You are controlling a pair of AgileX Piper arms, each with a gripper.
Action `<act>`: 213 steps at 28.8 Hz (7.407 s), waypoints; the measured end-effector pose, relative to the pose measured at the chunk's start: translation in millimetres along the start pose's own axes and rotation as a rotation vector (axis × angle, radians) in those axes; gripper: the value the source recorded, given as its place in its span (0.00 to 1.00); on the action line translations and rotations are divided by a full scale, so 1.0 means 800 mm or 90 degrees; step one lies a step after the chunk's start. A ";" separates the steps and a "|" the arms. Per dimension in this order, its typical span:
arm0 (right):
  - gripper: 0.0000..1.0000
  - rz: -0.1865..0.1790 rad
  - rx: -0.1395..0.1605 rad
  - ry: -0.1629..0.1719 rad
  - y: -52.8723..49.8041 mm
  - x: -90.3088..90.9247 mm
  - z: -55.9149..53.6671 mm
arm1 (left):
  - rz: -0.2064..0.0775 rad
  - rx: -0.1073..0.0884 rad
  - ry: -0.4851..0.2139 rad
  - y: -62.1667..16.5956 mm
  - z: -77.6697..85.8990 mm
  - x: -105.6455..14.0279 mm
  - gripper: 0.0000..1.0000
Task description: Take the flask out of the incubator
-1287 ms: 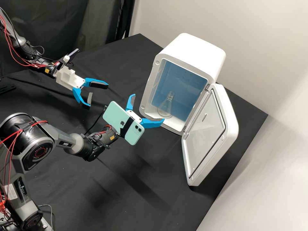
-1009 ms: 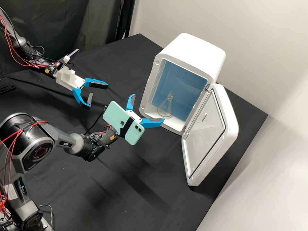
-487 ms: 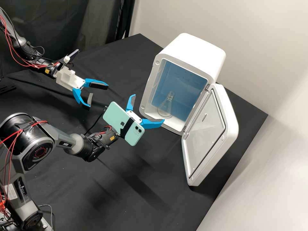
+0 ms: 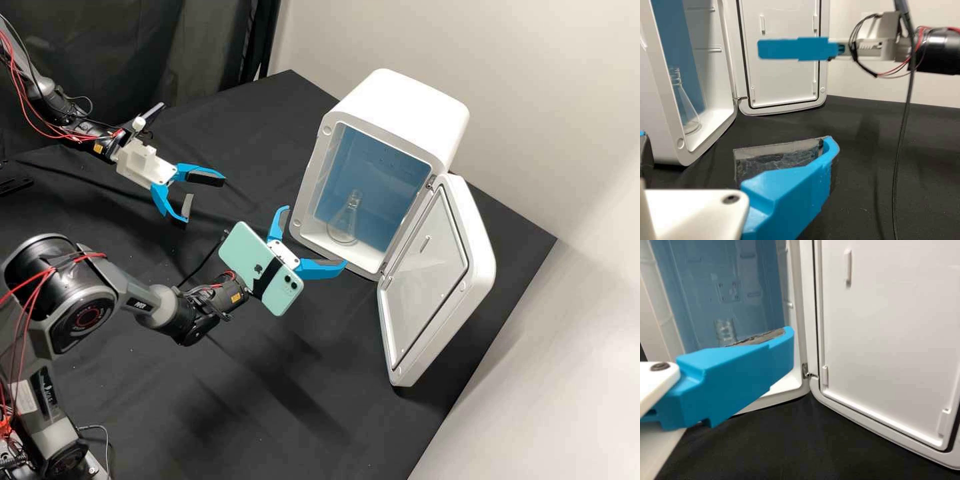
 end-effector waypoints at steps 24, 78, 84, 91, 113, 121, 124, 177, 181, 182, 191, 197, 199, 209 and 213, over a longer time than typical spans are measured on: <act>1.00 -0.072 0.038 -0.028 -0.041 0.066 0.053 | 0.000 0.000 0.000 0.0000 0.000 0.000 1.00; 1.00 -0.100 -0.016 -0.044 -0.089 0.198 0.080 | 0.001 0.001 0.000 0.0006 0.000 0.000 1.00; 1.00 -0.099 -0.017 -0.044 -0.088 0.210 0.078 | 0.007 0.004 -0.001 0.0040 0.000 0.002 1.00; 1.00 -0.095 -0.015 -0.057 -0.085 0.225 0.084 | 0.007 0.004 -0.001 0.0040 0.000 0.002 1.00; 1.00 -0.093 -0.002 -0.093 -0.059 0.261 0.068 | 0.017 0.009 -0.005 0.0104 0.000 0.006 1.00; 1.00 -0.101 0.012 -0.090 -0.061 0.247 0.038 | 0.016 0.010 -0.008 0.0100 0.002 0.007 1.00; 1.00 -0.109 0.008 -0.074 -0.064 0.238 0.016 | 0.014 0.009 -0.008 0.0090 0.002 0.007 1.00; 1.00 -0.113 -0.020 -0.061 -0.089 0.285 0.019 | 0.004 0.006 -0.014 0.0026 0.004 0.011 1.00; 1.00 -0.120 -0.020 -0.068 -0.091 0.287 0.022 | 0.003 0.006 -0.013 0.0030 0.004 0.011 1.00; 1.00 -0.123 -0.020 -0.071 -0.093 0.288 0.024 | 0.003 0.007 -0.012 0.0035 0.004 0.010 1.00; 1.00 -0.136 -0.021 -0.085 -0.101 0.293 0.032 | 0.003 0.007 -0.012 0.0040 0.004 0.010 1.00; 1.00 -0.138 -0.024 -0.084 -0.102 0.293 0.032 | 0.003 0.007 -0.012 0.0040 0.004 0.010 1.00; 1.00 -0.138 -0.025 -0.084 -0.102 0.293 0.032 | 0.003 0.007 -0.012 0.0040 0.004 0.010 1.00; 1.00 -0.137 -0.029 -0.087 -0.098 0.293 0.036 | 0.003 0.007 -0.012 0.0040 0.004 0.010 1.00; 1.00 -0.137 -0.029 -0.087 -0.098 0.293 0.036 | 0.003 0.007 -0.012 0.0040 0.004 0.010 1.00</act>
